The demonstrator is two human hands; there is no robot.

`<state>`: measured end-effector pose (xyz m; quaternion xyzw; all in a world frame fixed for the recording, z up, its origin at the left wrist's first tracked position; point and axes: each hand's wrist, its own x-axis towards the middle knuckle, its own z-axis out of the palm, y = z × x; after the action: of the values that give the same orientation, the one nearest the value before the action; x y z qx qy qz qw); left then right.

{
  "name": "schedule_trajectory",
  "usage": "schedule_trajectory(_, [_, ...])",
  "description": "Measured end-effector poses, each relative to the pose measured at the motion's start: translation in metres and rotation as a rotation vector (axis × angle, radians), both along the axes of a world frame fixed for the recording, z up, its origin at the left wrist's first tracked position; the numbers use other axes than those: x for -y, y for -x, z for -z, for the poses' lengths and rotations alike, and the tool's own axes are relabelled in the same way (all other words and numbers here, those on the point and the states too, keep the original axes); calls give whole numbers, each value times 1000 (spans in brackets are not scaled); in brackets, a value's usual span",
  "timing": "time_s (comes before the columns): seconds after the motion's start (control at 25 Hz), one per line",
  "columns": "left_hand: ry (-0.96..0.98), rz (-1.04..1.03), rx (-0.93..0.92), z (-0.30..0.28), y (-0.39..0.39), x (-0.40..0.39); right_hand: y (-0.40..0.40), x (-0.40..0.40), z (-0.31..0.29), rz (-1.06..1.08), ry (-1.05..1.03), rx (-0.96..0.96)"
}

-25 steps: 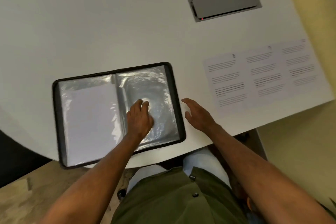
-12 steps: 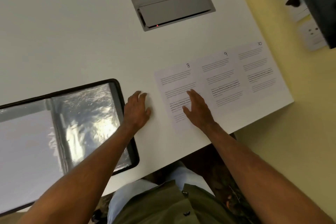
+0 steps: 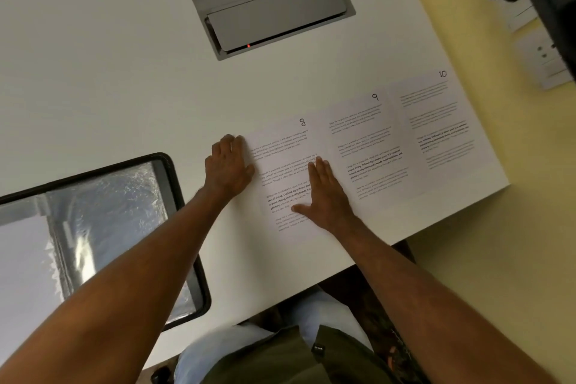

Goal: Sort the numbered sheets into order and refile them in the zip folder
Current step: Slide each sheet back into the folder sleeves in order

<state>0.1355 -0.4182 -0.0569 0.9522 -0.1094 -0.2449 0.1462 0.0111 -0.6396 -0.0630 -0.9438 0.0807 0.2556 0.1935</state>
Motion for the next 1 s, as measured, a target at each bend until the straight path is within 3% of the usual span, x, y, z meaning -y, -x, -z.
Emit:
schedule_trajectory(0.12, [-48,-24,-12,0,-5,7,4,-1,4,-28,30,10])
schedule_trajectory(0.2, [41,-121,-51,2,-8,11,4,0,4,-38,30,16])
schedule_trajectory(0.36, [544,-707,-213,-1,-6,19,3,3,3,-40,17,10])
schedule_trajectory(0.44, [645,-903,-295,-6,10,24,3,3,2,-28,9,11])
schedule_trajectory(0.68, [664,-783,-375,-8,76,24,5,-10,-4,65,-149,17])
schedule_trajectory(1.0, [787,-861,-439,-35,85,-37,8,-34,-32,358,-341,72])
